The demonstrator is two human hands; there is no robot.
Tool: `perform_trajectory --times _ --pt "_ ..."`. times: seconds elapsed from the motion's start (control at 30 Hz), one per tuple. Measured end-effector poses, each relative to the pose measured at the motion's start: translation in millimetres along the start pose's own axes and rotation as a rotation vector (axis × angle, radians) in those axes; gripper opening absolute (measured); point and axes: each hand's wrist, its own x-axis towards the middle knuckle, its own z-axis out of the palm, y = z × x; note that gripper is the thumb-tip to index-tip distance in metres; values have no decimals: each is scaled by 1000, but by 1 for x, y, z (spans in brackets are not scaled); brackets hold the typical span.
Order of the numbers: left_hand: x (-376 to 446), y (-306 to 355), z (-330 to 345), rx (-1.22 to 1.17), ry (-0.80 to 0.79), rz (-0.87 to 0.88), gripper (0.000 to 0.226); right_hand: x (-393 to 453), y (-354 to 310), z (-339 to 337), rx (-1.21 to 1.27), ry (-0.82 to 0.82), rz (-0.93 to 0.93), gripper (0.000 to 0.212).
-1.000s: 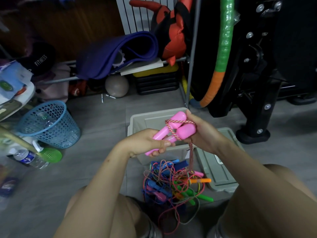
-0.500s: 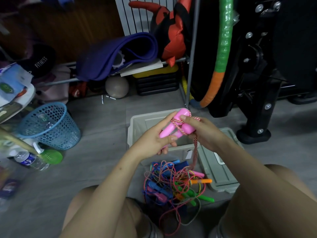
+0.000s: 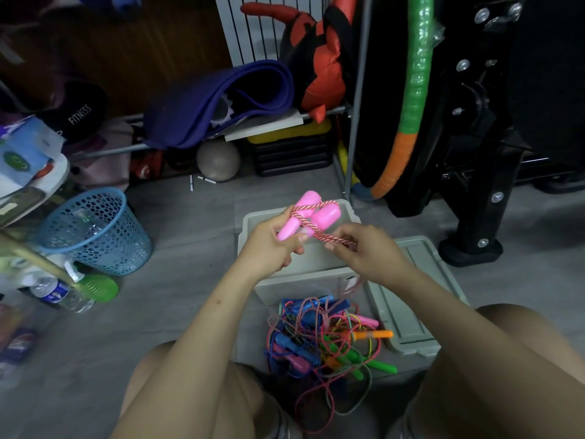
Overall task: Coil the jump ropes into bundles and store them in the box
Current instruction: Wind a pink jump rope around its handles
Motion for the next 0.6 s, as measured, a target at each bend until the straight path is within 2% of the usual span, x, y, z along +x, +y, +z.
perform_trajectory --times 0.03,0.1,0.2,0.3,0.43,0.53,0.6 --pt "0 -3 -2 26 -33 -12 45 -1 -1 0 -100 65 -74 29" --pt "1 -7 -6 93 -131 -41 46 -1 -1 -1 -135 166 -234 39" --pt "-1 -8 -9 128 -311 -77 43 4 1 -4 -17 193 -335 30" --pt "-3 -4 -7 149 -467 -93 32 7 0 -7 77 103 -204 23" --pt "-6 -2 -7 194 -580 -109 24 8 -3 -13 337 -125 6 26" --pt "-7 -3 -7 248 -611 -133 29 10 0 -17 451 -270 36 20" --pt "-6 -5 -7 259 -580 -137 24 11 2 -20 476 -309 46 18"
